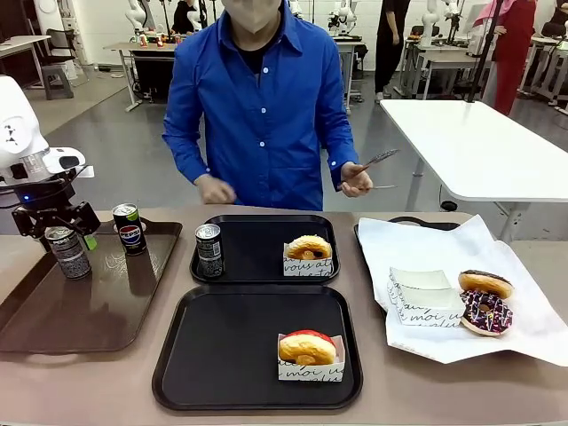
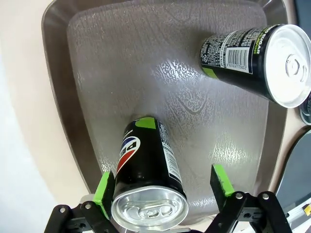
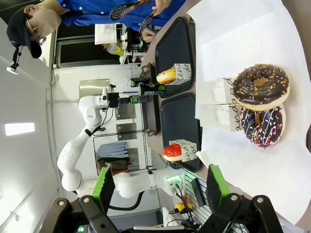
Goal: Set up donuts and drinks on trays.
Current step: Pick up one Pepsi coke from the Handle tray and place it on the Flat Tray without a Pepsi coke.
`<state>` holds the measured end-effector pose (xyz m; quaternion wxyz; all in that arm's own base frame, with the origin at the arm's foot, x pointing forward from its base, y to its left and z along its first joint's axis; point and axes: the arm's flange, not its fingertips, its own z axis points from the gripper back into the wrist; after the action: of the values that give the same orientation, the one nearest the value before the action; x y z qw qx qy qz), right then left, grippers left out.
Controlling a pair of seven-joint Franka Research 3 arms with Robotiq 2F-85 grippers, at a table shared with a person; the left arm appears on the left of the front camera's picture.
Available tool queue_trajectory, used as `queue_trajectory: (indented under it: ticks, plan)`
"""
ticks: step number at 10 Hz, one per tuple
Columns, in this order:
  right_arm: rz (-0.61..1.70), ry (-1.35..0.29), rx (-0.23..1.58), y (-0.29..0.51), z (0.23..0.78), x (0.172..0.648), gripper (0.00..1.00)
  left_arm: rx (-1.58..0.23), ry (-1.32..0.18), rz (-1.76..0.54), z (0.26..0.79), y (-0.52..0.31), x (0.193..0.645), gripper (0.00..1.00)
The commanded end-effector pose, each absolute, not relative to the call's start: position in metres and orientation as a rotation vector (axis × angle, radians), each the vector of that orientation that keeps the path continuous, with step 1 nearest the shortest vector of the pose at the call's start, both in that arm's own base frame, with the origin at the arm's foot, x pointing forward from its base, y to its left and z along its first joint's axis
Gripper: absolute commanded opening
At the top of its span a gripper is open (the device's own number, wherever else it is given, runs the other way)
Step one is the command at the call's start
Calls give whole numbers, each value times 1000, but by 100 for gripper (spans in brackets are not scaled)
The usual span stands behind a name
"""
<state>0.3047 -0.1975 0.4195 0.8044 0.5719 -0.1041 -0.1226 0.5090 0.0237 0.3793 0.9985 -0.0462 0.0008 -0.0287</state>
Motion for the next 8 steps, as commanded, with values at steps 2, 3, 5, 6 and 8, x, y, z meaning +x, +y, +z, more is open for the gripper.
queue_trajectory:
  ticks: [2,3,5,6,8]
  plan:
    - [-262,-229,1235,-197,419,306,100,-94,-1,-84,377,29,511,100]
    - [-262,-229,1235,-197,419,306,100,-82,6,-80,378,29,511,100]
    - [-262,-229,1235,-197,419,306,100,-74,6,-92,378,30,513,96]
    - [-262,-229,1235,-197,419,306,100,-69,-3,-96,377,30,512,41]
    - [-262,-229,1235,-197,419,306,100,-59,-17,-100,377,31,510,0]
